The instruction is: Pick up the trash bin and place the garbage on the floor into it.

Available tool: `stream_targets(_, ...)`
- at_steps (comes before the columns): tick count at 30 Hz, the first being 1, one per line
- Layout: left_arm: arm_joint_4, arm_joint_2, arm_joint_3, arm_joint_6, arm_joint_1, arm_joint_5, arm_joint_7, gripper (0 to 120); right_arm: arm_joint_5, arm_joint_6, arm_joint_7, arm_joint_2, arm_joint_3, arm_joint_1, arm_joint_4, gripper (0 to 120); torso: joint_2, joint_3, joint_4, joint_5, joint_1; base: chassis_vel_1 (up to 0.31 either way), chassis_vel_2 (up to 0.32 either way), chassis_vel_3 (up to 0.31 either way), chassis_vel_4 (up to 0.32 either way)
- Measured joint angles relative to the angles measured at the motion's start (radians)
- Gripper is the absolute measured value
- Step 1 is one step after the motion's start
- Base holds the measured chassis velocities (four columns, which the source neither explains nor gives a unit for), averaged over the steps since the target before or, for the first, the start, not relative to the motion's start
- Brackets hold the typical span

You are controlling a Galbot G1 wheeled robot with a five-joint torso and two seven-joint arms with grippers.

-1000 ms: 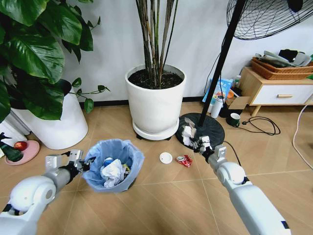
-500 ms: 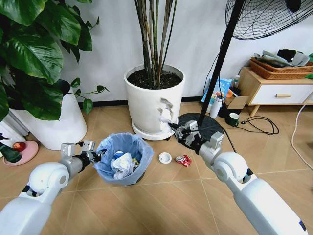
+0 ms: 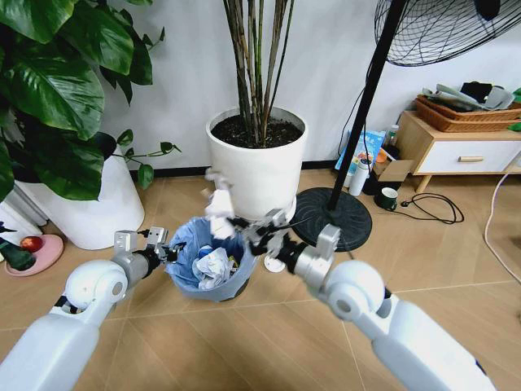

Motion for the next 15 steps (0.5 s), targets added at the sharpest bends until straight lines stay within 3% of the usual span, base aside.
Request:
stream_targets(5,-0.003,0.001,-0.003,0.000,0.001,0.000,0.000,0,-0.032,-0.015,0.000,-0.006,-0.022,-0.003,-0.009,10,0.000,0.000,-0.0001,0.0000,0.000,0.000,0.000,0.000,0.000)
stream_targets(15,-0.007,-0.004,-0.006,0.000,0.002,0.000,-0.002,0,-0.084,-0.010,-0.001,-0.021,-0.023,-0.017,-0.023,48,0.000,0.000,-0.0001,0.0001,0.000,0.000,0.000,0.000,0.000)
